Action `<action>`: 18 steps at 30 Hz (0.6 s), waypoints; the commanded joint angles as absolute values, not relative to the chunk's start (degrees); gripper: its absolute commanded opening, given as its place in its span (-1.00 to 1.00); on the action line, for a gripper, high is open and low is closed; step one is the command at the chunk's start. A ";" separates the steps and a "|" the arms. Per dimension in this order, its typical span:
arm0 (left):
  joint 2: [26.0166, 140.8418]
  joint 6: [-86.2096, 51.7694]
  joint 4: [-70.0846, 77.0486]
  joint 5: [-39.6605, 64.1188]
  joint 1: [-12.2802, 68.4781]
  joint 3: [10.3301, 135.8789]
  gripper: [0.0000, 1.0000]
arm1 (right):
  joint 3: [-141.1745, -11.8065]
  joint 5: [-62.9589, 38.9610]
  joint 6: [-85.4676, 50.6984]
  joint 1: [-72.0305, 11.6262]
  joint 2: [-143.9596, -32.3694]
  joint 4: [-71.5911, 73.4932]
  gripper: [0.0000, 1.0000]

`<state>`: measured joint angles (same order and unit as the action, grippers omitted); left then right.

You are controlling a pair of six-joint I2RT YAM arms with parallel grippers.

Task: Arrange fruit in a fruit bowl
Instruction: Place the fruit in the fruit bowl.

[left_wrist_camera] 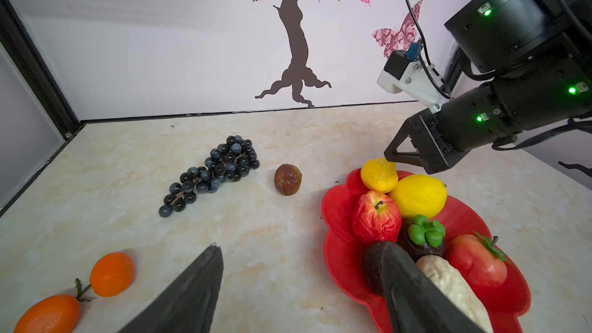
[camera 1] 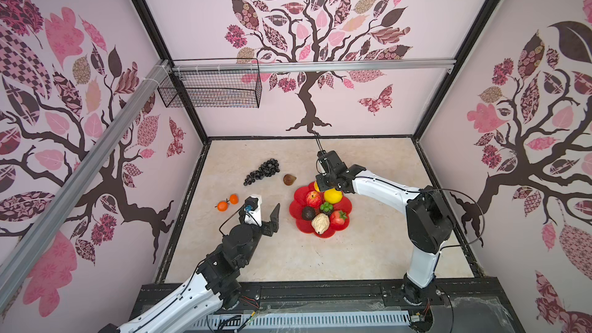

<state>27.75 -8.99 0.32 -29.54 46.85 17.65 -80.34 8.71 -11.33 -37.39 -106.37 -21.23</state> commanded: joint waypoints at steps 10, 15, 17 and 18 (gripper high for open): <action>27.80 -8.96 0.11 -29.09 46.68 18.11 0.60 | -82.26 8.17 -10.79 -37.97 -109.93 -23.60 -0.85; 27.96 -8.99 0.20 -29.01 46.67 18.18 0.60 | -83.06 8.52 -10.70 -37.98 -110.47 -23.76 -0.75; 27.99 -9.04 0.25 -28.93 46.67 18.10 0.60 | -83.23 8.46 -10.75 -38.06 -110.46 -23.90 -0.68; 27.95 -9.04 0.22 -28.92 46.67 18.13 0.60 | -83.32 8.46 -10.73 -38.06 -110.56 -23.91 -0.64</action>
